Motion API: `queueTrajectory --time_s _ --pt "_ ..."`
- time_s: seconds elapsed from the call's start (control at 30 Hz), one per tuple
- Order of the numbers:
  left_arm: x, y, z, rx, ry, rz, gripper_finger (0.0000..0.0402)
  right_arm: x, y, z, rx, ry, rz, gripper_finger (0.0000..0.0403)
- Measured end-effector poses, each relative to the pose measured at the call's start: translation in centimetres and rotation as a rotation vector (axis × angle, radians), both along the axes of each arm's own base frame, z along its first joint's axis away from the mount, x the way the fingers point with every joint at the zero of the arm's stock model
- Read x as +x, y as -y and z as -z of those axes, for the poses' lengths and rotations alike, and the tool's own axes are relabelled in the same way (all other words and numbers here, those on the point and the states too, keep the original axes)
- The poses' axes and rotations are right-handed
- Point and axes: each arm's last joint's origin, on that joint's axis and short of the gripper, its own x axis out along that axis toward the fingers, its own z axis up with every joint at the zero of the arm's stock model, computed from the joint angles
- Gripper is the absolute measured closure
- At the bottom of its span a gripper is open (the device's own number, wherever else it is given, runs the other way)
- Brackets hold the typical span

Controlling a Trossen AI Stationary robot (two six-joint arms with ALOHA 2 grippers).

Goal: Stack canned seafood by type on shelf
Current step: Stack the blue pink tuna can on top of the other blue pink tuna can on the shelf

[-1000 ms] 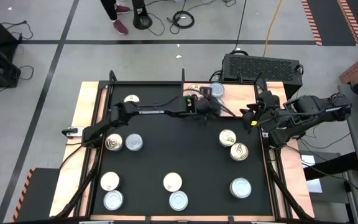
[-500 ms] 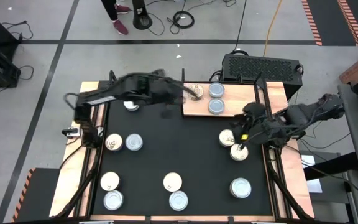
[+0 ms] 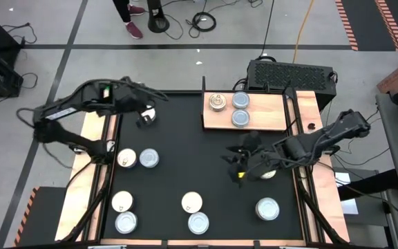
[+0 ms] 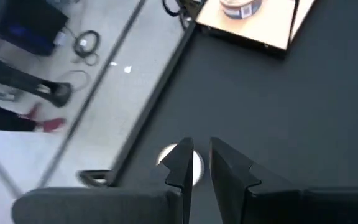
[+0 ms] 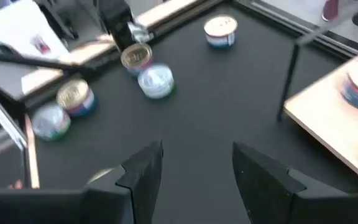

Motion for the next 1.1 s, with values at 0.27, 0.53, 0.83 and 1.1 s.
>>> queueTrajectory --time_s 0.27,0.53,0.83,1.1 --pt "-2.3 -2.3 8.2 -0.142 0.007 -0.013 0.0345 5.3 3.0 1.3 0.075 0.092 -0.057 0.0216" --pt "-0.2 -4.0 13.4 -0.029 -0.14 0.109 0.0329 6.9 5.8 2.2 0.158 0.104 -0.004 0.0216" --pt "1.6 -5.3 18.1 -0.077 -0.384 0.205 0.0221 5.8 6.4 1.5 0.075 0.05 -0.045 0.0216" --pt "0.4 -7.7 18.2 -0.202 -0.275 0.092 0.0201 0.6 7.3 -1.1 -0.121 -0.098 -0.157 0.0216"
